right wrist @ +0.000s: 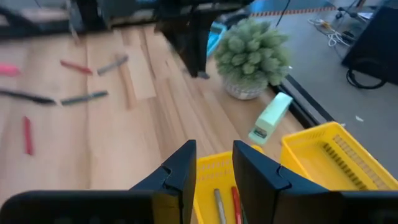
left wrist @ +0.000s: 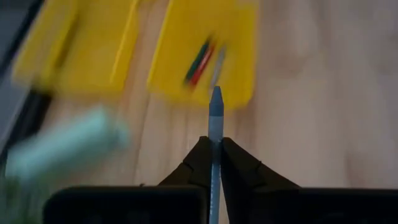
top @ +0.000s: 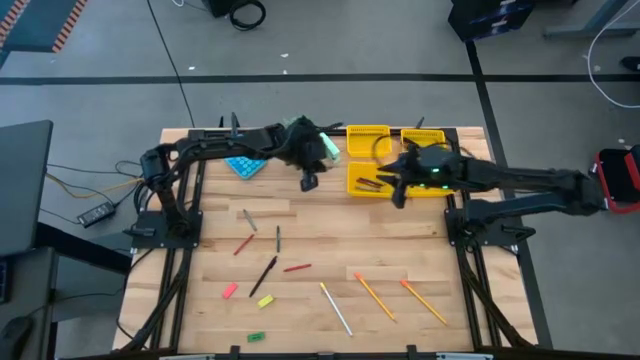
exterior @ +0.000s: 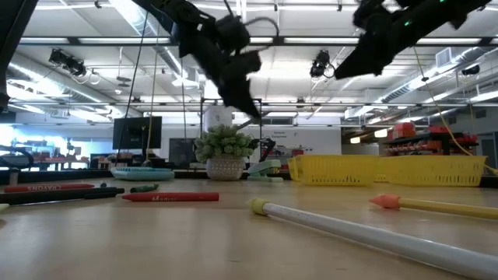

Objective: Sort crayons/erasers/pens/pencils in bins
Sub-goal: Put the top gray crayon into the bottom left yellow bin

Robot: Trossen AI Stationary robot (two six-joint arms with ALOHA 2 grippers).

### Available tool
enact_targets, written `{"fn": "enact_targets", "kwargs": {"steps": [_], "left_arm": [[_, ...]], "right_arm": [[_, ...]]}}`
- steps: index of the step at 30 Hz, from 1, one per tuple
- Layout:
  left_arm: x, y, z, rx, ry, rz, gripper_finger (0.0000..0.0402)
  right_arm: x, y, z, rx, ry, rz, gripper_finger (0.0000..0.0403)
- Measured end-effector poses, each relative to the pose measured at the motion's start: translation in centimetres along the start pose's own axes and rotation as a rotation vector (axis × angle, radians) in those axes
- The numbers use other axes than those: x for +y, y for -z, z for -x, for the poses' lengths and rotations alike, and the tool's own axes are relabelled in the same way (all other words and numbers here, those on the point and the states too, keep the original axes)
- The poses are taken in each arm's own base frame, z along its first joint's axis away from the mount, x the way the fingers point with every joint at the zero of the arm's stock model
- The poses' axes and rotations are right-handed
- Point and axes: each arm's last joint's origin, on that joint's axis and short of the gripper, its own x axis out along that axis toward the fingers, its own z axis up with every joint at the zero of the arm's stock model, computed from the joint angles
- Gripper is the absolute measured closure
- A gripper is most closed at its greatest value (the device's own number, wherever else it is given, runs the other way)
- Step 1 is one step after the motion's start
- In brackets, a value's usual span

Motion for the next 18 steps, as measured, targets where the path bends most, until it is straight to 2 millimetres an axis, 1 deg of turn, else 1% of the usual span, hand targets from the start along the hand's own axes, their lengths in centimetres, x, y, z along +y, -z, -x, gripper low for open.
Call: {"fn": "enact_targets", "kwargs": {"steps": [3,7,9,11,13,15,18], "left_arm": [[-0.9,-1.2,-0.4,-0.110,0.042,-0.101,0.0367],[-1.9,-2.2,-0.9,-0.210,0.040,-0.192,0.0368],[-2.2,-2.6,-1.0,-0.250,0.043,-0.211,0.0373],[-2.4,-3.2,-1.6,-0.323,0.032,-0.238,0.0375],[-2.4,-3.2,-2.0,-0.340,0.042,-0.255,0.0373],[-2.5,-3.4,-3.0,-0.394,0.033,-0.289,0.0366],[-2.3,-3.1,-4.6,-0.428,0.025,-0.303,0.0362]], "right_arm": [[-0.3,0.0,2.1,-0.036,-0.002,-0.049,0.0293],[-0.5,0.5,3.5,-0.025,-0.003,-0.117,0.0293],[-0.5,0.8,3.7,0.008,-0.001,-0.135,0.0293],[-0.5,1.2,3.6,0.052,0.003,-0.143,0.0293],[-0.5,1.5,3.4,0.087,0.007,-0.139,0.0293],[-0.5,1.7,3.2,0.117,0.011,-0.134,0.0293],[-0.4,1.8,3.0,0.127,0.009,-0.120,0.0293]]}}
